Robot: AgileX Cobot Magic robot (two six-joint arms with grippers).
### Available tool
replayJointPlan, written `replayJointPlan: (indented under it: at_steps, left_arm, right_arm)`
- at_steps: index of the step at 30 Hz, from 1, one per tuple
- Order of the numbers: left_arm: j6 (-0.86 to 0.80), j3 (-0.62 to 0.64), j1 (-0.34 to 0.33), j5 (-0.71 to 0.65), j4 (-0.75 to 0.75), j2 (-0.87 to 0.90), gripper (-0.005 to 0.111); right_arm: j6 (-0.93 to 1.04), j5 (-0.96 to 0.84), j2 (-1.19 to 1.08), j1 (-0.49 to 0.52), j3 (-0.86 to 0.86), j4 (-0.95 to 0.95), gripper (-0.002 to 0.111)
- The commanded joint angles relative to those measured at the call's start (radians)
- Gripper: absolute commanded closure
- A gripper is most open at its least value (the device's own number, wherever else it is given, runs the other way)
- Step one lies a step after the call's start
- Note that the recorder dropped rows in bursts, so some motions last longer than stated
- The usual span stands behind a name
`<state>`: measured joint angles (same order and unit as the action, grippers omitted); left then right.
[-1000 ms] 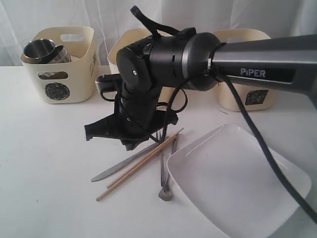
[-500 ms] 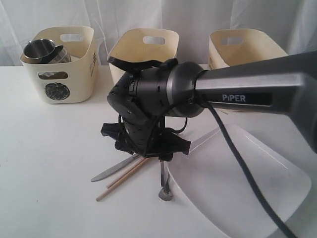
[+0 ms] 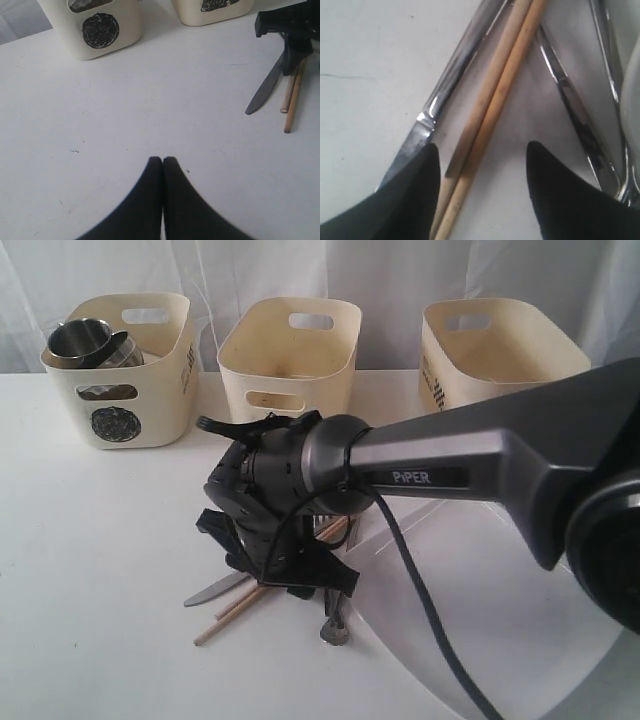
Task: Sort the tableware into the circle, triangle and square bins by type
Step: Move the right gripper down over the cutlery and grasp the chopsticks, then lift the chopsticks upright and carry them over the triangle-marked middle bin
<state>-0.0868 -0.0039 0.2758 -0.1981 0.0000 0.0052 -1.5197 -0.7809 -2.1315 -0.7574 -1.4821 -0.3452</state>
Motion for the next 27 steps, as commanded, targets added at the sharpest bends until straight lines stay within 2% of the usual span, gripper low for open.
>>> replayJointPlan:
  at_steps: [1,4,7,12,13,20,27]
  left_arm:
    - [0.001,0.004,0.005,-0.004,0.0,-0.005,0.107]
    - [0.001,0.004,0.005,-0.004,0.0,-0.005,0.107]
    - [0.001,0.004,0.005,-0.004,0.0,-0.005,0.107]
    - [0.001,0.004,0.005,-0.004,0.0,-0.005,0.107]
    - [0.001,0.004,0.005,-0.004,0.0,-0.005,0.107]
    - [0.001,0.004,0.005,-0.004,0.0,-0.005,0.107]
    - [0.001,0.004,0.005,-0.004,0.0,-0.005,0.107]
  right_arm:
    - [-0.013,-0.002,-0.013,0.0,0.005,-0.012,0.059]
    - [-0.029,-0.011,-0.025,-0.002,0.005,-0.01,0.059]
    - [-0.049,-0.009,-0.034,-0.002,0.005,-0.005,0.068]
    - [-0.038,-0.007,-0.034,-0.01,0.005,0.004,0.104]
    - [-0.027,-0.007,-0.029,-0.01,0.005,0.002,0.108]
    - [0.092,0.042,0.019,-0.029,0.005,-0.035,0.108]
    - [0.275,0.124,0.14,-0.069,0.005,-0.236,0.108]
